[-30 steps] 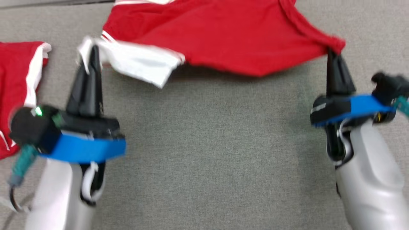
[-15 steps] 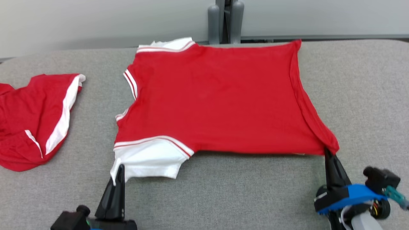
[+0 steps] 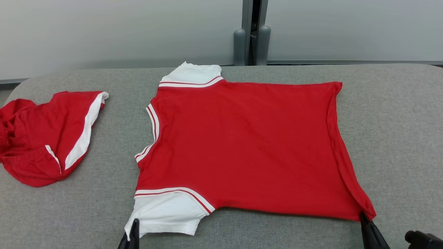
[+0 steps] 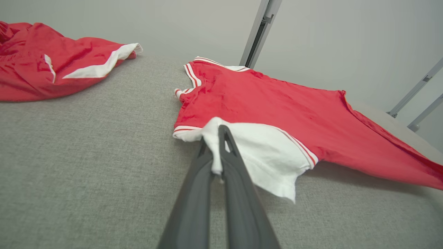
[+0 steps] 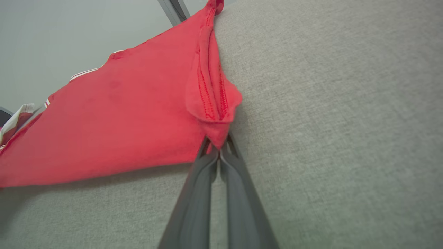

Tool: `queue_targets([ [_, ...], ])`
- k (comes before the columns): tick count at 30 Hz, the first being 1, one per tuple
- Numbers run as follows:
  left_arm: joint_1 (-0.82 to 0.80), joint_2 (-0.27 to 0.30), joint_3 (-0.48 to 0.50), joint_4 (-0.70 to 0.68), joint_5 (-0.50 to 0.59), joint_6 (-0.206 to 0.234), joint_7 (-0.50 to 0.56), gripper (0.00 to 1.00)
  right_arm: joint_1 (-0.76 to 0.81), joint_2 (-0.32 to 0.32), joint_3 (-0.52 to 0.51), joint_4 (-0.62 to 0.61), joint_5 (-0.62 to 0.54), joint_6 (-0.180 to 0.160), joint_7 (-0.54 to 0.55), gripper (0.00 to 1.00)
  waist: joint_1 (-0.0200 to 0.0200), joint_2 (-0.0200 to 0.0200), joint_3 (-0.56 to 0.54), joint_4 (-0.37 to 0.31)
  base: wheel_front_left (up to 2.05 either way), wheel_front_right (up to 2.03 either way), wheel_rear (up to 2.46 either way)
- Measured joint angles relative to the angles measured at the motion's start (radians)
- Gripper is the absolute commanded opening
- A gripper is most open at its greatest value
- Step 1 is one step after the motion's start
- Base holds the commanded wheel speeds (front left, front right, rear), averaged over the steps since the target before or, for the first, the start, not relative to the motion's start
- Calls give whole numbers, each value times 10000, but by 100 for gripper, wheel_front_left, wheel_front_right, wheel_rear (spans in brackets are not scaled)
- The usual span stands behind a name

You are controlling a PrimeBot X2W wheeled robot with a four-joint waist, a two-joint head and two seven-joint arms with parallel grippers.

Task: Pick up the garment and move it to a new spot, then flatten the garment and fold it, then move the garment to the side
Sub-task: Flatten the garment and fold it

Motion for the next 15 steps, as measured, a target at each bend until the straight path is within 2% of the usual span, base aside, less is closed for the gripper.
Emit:
queue_targets([
  [15, -1096, 144, -44, 445, 608, -357, 0, 0, -236, 109, -17, -685, -500, 0, 562, 0, 1, 0, -124, -91, 0, 0, 0],
])
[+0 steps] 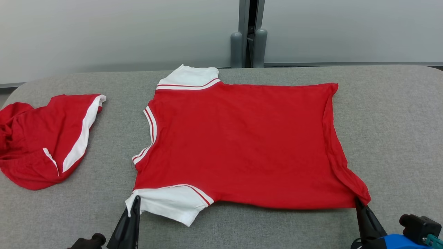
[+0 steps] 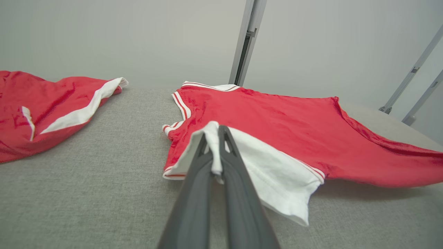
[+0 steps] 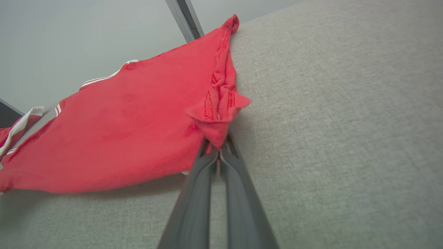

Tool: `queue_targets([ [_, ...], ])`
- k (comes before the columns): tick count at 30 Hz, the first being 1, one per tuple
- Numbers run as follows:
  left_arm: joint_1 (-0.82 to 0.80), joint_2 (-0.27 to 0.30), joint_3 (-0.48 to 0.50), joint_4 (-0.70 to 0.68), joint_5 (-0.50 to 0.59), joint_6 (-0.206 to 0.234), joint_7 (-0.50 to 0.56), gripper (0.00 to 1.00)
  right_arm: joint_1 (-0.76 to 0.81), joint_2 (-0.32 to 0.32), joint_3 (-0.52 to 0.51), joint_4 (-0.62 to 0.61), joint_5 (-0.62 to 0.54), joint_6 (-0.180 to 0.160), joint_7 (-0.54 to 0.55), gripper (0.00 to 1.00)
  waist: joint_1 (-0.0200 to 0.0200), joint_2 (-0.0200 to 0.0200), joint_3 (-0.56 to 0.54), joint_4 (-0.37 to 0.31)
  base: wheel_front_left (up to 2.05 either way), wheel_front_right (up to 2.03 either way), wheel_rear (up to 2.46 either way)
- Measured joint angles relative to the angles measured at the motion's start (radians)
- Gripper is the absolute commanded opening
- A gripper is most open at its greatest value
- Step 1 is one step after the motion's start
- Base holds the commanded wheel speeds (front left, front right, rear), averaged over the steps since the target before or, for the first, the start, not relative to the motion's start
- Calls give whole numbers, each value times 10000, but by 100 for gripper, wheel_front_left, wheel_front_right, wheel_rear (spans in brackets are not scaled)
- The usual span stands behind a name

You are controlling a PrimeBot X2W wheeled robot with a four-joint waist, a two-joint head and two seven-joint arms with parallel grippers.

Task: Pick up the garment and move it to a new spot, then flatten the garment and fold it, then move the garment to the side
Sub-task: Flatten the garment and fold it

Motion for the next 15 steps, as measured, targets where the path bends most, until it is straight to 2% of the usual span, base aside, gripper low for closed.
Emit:
queue_targets([
  [15, -1443, 355, -130, 736, 297, -88, 0, 0, -1124, -107, 174, 290, 54, 0, 336, 0, 1, 0, 449, -260, 0, 0, 0],
])
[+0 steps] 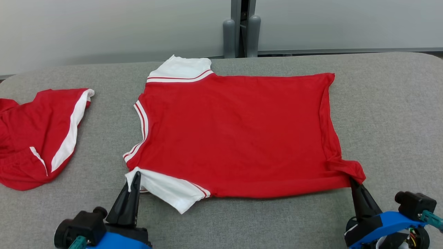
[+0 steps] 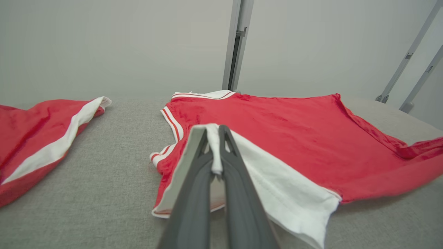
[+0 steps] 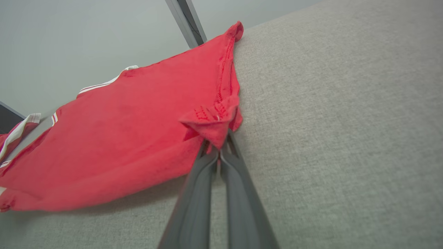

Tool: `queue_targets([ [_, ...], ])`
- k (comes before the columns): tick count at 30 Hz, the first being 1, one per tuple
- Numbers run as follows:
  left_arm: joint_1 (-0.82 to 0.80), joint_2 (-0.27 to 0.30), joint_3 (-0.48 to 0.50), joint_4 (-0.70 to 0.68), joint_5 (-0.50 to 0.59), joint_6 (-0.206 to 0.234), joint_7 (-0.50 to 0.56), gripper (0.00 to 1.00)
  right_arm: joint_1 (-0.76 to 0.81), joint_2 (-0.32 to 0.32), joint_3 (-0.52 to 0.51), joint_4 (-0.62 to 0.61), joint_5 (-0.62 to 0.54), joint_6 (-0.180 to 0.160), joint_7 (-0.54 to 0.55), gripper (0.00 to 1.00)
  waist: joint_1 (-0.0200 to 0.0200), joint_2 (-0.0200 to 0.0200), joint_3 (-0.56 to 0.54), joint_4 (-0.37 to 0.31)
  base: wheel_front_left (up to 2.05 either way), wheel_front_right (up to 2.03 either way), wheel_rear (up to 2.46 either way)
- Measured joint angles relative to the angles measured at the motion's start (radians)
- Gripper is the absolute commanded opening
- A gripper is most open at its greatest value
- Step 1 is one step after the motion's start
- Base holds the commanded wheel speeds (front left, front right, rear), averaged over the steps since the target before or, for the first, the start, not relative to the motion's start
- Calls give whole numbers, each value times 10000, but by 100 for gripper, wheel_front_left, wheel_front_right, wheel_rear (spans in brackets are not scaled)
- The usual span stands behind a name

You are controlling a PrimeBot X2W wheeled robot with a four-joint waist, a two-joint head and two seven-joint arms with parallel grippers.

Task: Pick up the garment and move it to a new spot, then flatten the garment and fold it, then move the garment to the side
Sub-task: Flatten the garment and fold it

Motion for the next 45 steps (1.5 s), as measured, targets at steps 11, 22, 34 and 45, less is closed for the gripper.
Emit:
queue_targets([
  [11, -1230, 493, -284, 587, -117, -2, 0, 0, -957, -107, 132, 428, 219, 0, 178, 0, 0, 0, 335, -67, 0, 0, 0],
  [22, -2958, 894, -742, 1611, -215, -19, -2, 0, -2477, -347, 518, 961, 330, 0, 481, 0, 0, 0, 1044, -149, 0, 0, 0],
  [34, -4233, 1005, -849, 2637, -203, -31, 0, 100, -3664, -646, 844, 2038, 13, 0, -343, 100, 1, 0, 1532, -143, 0, 0, 0],
  [45, -2853, 867, -418, 2512, -163, -31, 0, 100, -3229, -1043, 1058, 2581, -330, 0, -451, 100, 0, 0, 1153, 26, 0, 0, 0],
])
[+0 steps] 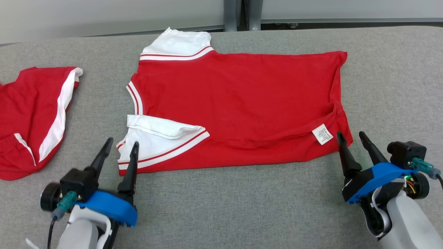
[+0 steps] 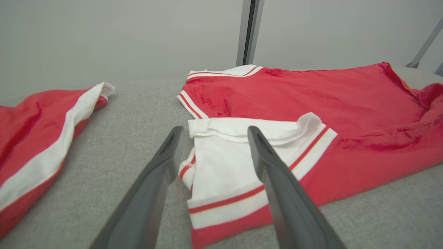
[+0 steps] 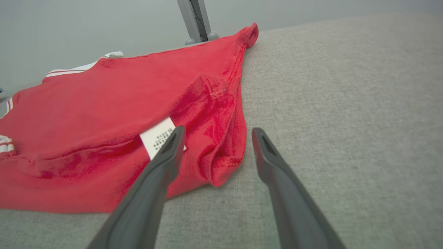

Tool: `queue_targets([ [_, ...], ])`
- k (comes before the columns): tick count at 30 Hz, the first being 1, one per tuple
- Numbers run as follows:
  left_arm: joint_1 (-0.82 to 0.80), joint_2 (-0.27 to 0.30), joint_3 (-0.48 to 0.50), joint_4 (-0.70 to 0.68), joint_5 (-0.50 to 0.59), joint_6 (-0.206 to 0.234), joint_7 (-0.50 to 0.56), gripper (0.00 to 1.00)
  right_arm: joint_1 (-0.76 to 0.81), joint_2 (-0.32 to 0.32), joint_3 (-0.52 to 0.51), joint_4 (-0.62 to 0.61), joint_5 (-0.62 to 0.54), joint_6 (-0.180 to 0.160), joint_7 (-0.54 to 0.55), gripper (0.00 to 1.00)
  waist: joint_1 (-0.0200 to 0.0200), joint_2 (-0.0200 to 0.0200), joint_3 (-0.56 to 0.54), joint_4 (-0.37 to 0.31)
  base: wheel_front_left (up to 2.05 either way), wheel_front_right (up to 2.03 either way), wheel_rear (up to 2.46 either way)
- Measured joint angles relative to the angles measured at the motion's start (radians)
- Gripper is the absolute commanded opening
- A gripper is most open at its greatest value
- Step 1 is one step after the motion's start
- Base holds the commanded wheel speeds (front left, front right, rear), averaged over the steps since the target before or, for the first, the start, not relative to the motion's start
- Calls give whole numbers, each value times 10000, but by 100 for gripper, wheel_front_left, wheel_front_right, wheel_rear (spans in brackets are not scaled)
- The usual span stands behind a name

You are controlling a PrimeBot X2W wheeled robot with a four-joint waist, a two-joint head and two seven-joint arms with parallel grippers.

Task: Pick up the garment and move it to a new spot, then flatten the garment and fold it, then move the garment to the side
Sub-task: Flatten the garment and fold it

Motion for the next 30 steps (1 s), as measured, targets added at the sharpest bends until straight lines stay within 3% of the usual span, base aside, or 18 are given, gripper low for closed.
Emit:
queue_targets([
  [7, 581, -17, -219, 752, -209, 0, 0, 100, 81, 4, 82, 424, -98, 0, 171, 100, 0, 0, 14, 101, 0, 0, 0],
  [19, -6, -23, -558, 1703, -579, 0, -2, 100, -528, 146, 282, 1310, -341, 0, 63, 100, -1, 0, 263, 57, 0, 0, 0],
  [20, -65, -31, -577, 1714, -619, 0, -2, 100, -570, 153, 309, 1384, -341, 0, 33, 97, -1, 0, 267, 58, 0, 0, 0],
  [21, -128, -35, -604, 1741, -650, 0, -2, 100, -613, 157, 330, 1461, -337, 0, 6, 49, -1, 0, 270, 64, 0, 0, 0],
  [22, -179, -42, -633, 1768, -656, 0, -2, 72, -662, 159, 353, 1530, -336, 0, -13, 29, -1, 0, 265, 73, 0, 0, 0],
  [23, -214, -56, -665, 1799, -692, 0, -2, 27, -704, 161, 385, 1601, -330, 0, -36, 1, -1, 0, 253, 82, 0, 0, 0],
  [24, -230, -59, -713, 1824, -738, 0, -2, 0, -738, 161, 428, 1676, -291, -2, -82, 0, -1, 0, 233, 90, 0, 0, 0],
  [30, -193, -102, -765, 1718, -842, 0, -2, 0, -711, 174, 558, 2011, -50, 0, -441, 0, -1, 0, -114, 138, 0, 0, 0],
])
